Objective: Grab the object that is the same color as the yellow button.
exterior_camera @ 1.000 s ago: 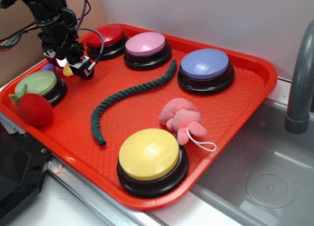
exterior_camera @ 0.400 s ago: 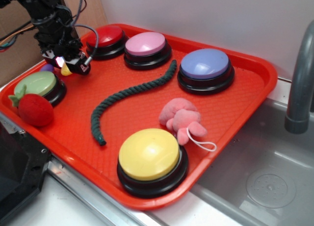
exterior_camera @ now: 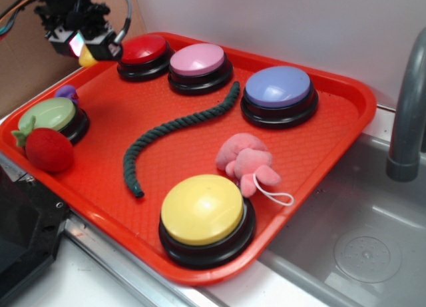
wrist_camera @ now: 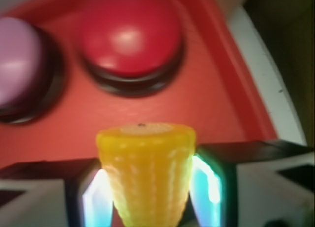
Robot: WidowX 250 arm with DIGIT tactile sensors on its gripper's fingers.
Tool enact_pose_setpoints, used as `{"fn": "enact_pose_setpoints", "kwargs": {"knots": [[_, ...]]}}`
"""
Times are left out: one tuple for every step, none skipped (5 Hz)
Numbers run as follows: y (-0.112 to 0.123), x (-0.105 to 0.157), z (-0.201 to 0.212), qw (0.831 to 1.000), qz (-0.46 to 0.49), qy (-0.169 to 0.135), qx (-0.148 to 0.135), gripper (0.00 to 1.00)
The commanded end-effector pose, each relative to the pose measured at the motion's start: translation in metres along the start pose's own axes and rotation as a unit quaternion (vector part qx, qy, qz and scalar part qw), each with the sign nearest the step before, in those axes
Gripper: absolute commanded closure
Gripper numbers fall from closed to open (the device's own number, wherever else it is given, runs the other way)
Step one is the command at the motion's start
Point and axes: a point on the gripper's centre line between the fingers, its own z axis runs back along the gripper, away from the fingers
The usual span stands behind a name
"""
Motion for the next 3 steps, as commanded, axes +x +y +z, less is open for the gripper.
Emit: {"fn": "enact_pose_setpoints", "kwargs": {"knots": [[-0.056,0.01,0.067,0.996,-0.063,-0.04,-0.056,1.0],[-0.079,0.0,0.078,0.992,-0.095,-0.046,-0.067,1.0],[-0.085,-0.004,0.077,0.994,-0.089,-0.043,-0.038,1.0]]}}
